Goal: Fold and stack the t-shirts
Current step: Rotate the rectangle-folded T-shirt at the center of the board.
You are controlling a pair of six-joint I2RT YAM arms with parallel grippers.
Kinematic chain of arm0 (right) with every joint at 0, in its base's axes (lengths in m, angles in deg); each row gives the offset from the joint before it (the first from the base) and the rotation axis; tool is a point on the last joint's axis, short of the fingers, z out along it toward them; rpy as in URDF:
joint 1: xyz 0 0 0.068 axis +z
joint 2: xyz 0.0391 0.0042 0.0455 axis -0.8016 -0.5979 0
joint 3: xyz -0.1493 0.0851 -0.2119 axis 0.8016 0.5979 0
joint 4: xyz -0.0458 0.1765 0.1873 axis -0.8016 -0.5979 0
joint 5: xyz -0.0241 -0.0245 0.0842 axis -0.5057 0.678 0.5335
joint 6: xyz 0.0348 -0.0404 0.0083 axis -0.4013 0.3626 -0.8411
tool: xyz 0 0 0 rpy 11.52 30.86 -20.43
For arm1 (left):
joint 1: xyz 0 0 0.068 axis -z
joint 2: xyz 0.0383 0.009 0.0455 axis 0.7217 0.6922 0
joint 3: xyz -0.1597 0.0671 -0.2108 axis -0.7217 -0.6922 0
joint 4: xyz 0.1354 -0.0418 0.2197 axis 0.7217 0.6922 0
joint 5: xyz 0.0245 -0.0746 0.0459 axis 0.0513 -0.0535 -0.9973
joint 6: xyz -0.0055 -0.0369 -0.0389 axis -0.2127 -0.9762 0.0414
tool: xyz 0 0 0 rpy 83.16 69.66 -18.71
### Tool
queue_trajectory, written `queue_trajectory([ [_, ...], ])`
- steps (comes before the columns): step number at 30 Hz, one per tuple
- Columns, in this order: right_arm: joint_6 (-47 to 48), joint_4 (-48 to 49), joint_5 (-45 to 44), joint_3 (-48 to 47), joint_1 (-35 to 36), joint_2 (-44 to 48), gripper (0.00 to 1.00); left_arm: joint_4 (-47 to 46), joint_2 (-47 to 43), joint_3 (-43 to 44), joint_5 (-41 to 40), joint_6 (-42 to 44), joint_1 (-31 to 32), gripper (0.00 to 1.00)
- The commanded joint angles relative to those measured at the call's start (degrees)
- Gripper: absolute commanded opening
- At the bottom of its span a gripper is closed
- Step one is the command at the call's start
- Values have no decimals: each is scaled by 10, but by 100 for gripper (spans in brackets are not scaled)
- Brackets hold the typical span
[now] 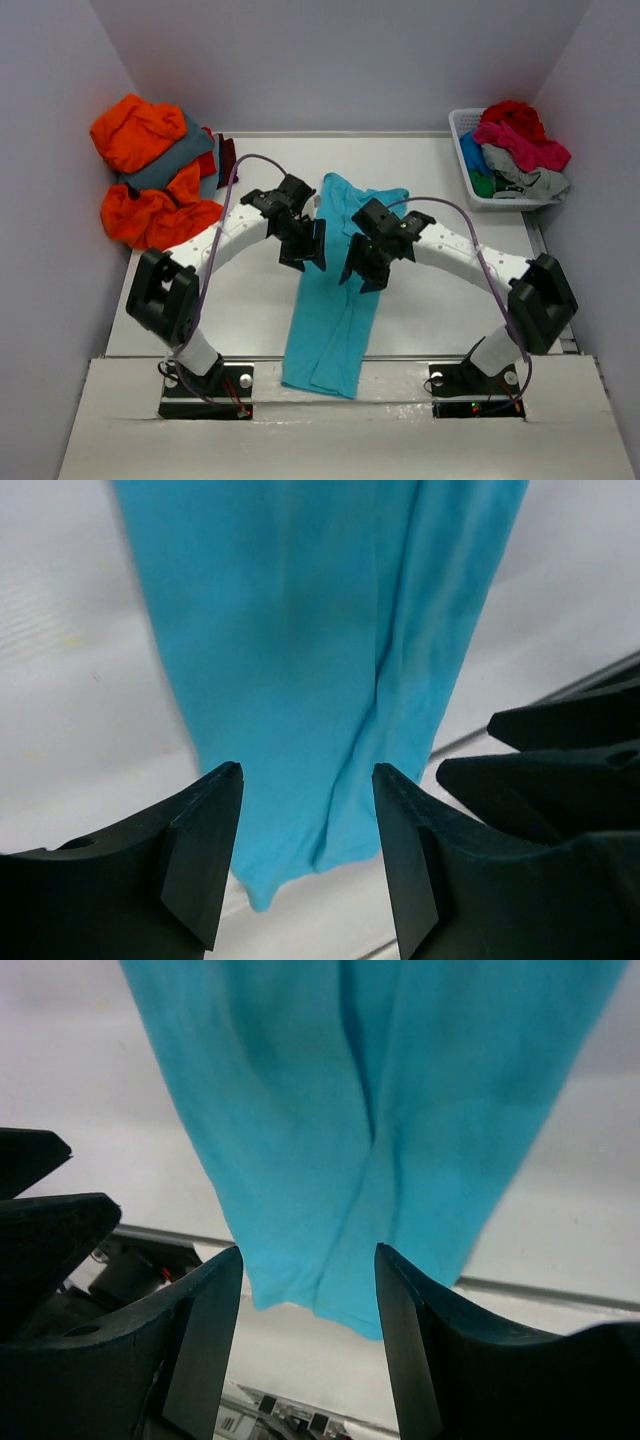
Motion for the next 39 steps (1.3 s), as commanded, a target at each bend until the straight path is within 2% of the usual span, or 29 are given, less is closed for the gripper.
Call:
queue_trajectory([
  [1,99,-7,-17,-92,-51,-63,61,-6,60,95,-11,48,-34,65],
  [6,131,5,13,-149,-150,-100,60,-11,132,156,6,56,-76,65],
  [17,192,-33,36,-319,-256,-197,59,25,258,355,13,53,-120,64],
  [21,202,-44,37,-375,-261,-229,59,9,285,390,12,43,-125,64],
  [28,201,-33,59,-390,-279,-275,58,8,336,445,1,53,-125,64],
  [39,216,-44,54,-428,-309,-297,59,-2,375,488,3,57,-136,64],
])
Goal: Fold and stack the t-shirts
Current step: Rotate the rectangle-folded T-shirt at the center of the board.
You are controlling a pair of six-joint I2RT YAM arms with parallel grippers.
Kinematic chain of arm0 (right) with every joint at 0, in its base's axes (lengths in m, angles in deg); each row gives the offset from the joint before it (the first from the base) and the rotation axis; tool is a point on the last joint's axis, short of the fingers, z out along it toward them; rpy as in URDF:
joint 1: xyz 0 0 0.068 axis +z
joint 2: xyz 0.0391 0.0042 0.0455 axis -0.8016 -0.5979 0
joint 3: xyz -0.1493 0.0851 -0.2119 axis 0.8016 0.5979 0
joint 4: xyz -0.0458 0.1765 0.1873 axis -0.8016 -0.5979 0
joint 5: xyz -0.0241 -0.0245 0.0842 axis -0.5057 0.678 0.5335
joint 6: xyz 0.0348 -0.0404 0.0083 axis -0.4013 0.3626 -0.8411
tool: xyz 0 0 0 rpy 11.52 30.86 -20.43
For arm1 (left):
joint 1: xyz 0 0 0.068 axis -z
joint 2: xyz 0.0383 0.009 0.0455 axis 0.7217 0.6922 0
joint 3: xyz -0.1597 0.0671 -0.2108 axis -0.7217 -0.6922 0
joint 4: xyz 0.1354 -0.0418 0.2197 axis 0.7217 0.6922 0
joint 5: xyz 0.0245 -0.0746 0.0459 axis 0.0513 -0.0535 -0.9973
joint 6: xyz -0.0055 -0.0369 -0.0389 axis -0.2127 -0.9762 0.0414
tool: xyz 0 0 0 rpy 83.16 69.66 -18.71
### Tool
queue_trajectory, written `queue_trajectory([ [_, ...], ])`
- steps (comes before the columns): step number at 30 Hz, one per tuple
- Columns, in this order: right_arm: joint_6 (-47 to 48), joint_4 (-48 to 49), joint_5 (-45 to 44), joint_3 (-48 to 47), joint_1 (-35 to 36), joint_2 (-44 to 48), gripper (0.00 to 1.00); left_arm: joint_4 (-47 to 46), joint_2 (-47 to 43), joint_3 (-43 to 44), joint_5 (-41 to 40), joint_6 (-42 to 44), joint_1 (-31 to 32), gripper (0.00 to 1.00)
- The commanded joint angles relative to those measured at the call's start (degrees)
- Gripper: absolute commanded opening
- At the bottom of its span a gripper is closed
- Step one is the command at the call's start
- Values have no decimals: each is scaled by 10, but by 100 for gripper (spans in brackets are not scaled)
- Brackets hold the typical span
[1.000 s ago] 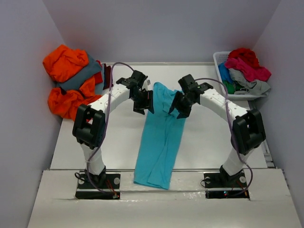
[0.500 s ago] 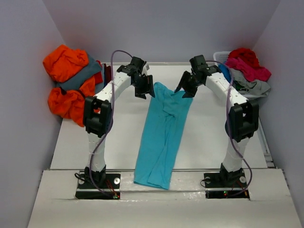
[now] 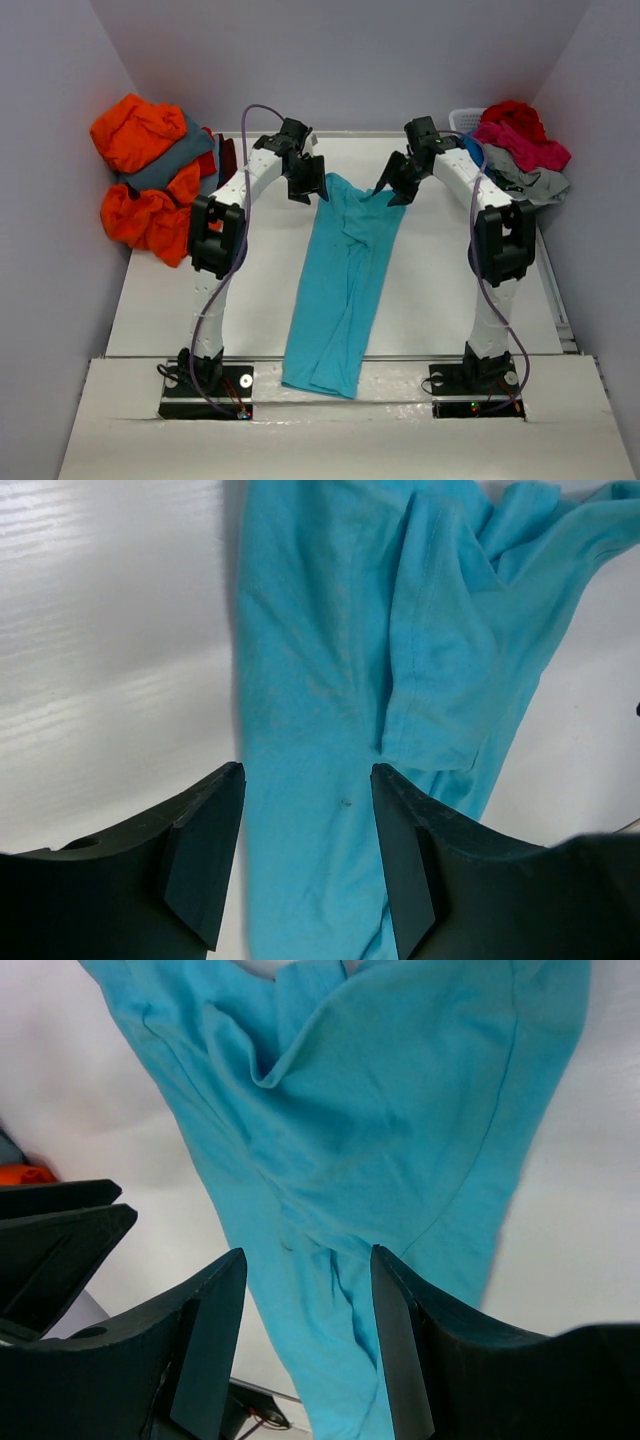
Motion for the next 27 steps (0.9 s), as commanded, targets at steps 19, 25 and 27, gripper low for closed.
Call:
queue_trajectory([
  [19,18,-3,10,-123,-22,-102,57,-53,97,96,103,12,-11,64],
  [25,30,-34,10,-190,-22,-137,56,-50,94,101,97,18,-11,65],
  [27,31,-34,10,-195,-28,-140,56,-48,95,99,94,20,-11,65],
])
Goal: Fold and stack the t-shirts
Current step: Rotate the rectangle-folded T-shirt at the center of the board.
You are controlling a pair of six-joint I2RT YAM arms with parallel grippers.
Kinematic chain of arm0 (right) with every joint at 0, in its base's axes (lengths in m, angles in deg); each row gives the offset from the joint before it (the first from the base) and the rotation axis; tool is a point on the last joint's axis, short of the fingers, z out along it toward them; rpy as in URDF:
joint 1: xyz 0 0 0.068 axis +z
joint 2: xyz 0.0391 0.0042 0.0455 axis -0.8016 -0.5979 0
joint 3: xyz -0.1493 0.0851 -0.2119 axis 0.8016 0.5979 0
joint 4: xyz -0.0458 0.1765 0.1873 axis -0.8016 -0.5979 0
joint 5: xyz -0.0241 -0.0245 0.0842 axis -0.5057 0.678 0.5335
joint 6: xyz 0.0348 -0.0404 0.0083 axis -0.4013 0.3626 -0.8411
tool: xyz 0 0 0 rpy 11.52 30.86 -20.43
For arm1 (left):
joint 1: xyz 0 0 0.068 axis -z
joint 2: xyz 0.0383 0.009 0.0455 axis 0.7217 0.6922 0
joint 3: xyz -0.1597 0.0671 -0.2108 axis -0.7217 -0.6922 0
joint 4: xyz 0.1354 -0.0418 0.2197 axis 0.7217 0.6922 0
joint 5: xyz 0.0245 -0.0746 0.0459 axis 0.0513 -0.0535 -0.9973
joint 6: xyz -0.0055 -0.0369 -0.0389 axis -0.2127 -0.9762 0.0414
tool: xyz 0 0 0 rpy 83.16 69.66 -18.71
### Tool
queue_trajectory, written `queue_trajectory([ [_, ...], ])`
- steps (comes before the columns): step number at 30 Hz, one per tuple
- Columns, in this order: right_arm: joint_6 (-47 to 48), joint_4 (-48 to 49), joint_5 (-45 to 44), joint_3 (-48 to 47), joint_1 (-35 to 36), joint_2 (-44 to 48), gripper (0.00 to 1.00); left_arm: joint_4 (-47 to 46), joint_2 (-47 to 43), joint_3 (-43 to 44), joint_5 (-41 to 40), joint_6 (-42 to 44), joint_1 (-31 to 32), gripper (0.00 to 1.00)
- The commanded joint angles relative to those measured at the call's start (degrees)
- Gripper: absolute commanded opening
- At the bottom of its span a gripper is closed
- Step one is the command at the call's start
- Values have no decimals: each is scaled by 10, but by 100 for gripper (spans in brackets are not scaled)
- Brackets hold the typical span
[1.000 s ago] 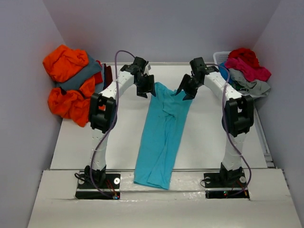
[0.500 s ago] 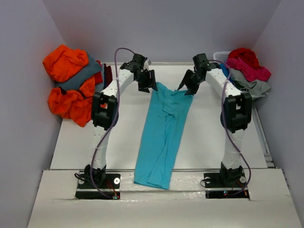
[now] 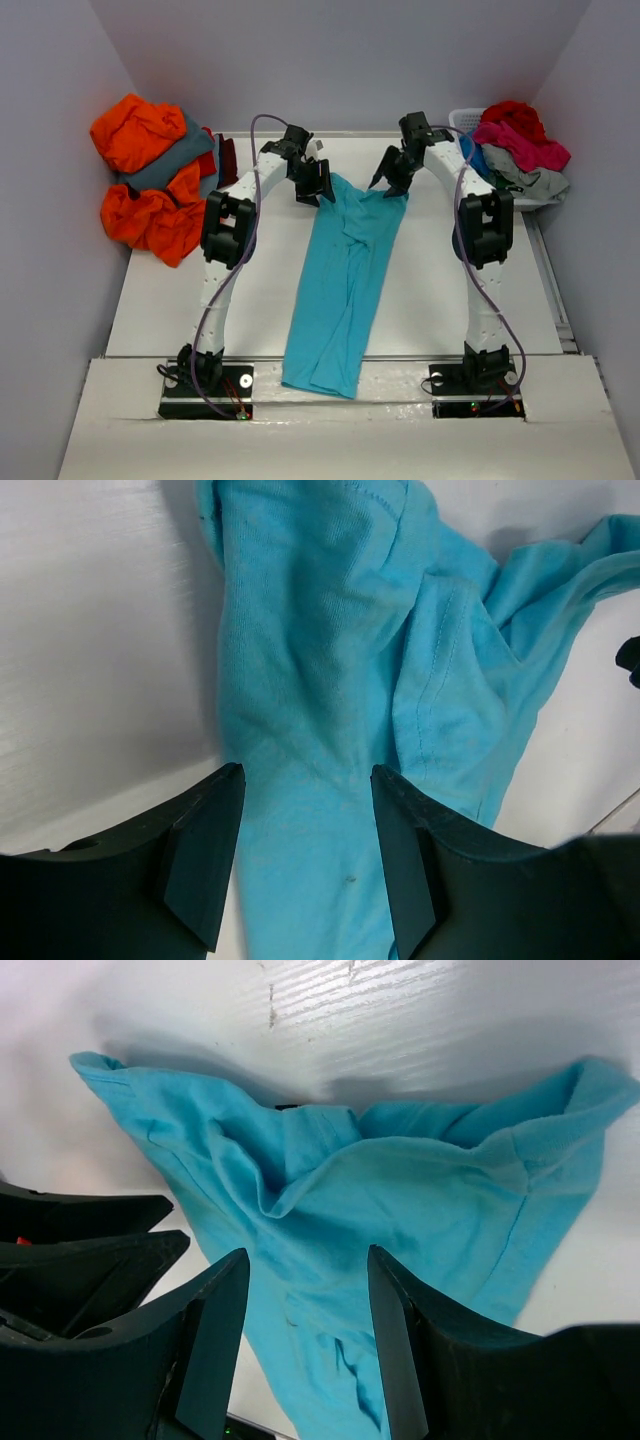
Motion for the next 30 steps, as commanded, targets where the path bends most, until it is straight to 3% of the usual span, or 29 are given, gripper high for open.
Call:
queue_trajectory([
  [1,15,-16,8,-43,-10,0,56,-6,-20,23,14,16,-1,65],
  [18,18,-33,0,-97,-20,-33,56,-11,-23,18,20,16,-1,65],
  [23,16,-13,0,-57,-20,-18,56,-6,-20,24,5,16,-1,65],
  [30,16,-35,-16,-73,-20,-42,55,20,-27,9,-49,22,-1,64],
])
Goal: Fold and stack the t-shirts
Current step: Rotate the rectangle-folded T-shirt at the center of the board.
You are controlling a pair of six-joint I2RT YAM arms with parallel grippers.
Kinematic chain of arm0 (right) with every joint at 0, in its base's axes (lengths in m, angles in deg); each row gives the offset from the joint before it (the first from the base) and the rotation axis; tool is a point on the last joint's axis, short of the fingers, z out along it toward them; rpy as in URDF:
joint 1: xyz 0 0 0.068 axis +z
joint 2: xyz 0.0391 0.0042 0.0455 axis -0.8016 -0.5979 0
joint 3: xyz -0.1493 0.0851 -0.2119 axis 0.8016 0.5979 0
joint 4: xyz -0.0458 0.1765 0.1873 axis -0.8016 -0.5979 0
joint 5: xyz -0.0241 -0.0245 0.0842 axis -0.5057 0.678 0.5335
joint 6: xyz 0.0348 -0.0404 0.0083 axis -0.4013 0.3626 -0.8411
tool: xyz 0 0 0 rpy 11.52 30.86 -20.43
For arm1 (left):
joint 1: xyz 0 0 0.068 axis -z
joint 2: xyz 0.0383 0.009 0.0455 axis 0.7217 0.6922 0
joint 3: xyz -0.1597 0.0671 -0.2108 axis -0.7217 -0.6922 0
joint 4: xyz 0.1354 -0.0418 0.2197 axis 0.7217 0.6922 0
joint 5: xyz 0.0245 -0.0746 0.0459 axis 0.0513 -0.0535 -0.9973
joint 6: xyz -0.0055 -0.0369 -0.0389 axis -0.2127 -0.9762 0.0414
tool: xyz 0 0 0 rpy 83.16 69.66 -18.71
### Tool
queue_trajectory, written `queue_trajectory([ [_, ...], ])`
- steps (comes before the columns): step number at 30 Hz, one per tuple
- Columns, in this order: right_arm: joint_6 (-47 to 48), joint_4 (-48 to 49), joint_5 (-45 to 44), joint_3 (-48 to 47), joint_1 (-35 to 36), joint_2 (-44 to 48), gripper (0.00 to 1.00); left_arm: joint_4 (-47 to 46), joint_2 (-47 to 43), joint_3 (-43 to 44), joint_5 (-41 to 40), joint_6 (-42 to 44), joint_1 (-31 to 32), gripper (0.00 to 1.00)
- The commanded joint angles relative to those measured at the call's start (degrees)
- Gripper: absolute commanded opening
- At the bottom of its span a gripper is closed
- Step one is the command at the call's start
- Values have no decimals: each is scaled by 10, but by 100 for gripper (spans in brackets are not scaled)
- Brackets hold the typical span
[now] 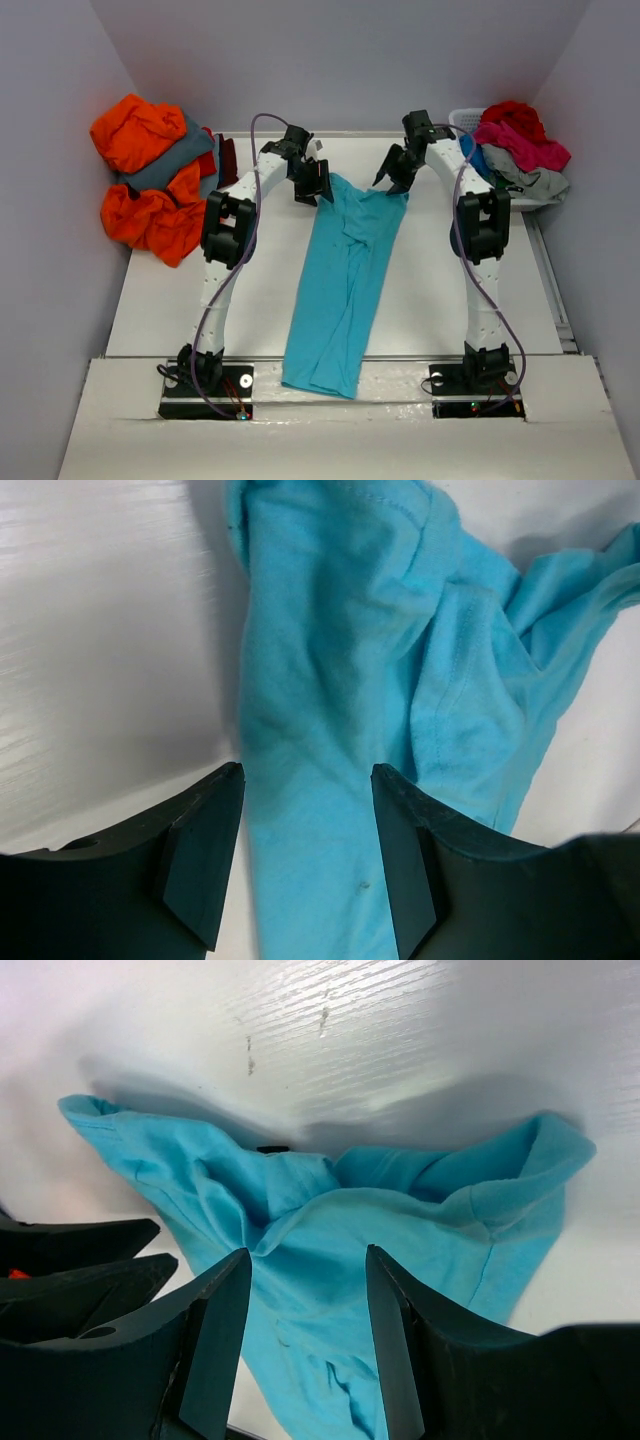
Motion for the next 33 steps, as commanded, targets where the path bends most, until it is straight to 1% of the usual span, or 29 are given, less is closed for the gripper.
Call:
queue_trajectory([
  [1,7,-6,-16,14,-5,17,55,19,-40,3,-32,14,-1,64],
  [5,5,13,-40,77,-10,51,55,7,-68,-5,-5,7,-1,64],
  [11,3,3,-54,95,-16,62,55,-2,-112,-40,20,-2,-1,64],
  [16,-1,23,-28,120,-16,78,55,1,-152,-93,12,7,16,65],
  [18,-3,24,-23,121,-16,78,55,7,-156,-109,19,6,22,65],
  [20,-6,30,5,124,-16,79,54,6,-163,-130,33,7,28,65],
  [21,-6,31,10,126,-16,81,54,5,-165,-136,43,8,43,65],
  [23,0,36,18,124,-9,82,54,1,-166,-145,51,8,48,65],
  [25,4,33,33,112,-3,71,54,8,-158,-153,54,9,56,65],
  [28,8,19,56,61,8,33,54,12,-156,-162,48,7,61,64],
  [29,10,10,58,25,8,12,54,15,-156,-160,45,7,61,64],
  [33,-2,-2,84,-56,20,-34,53,30,-164,-165,14,8,61,64],
])
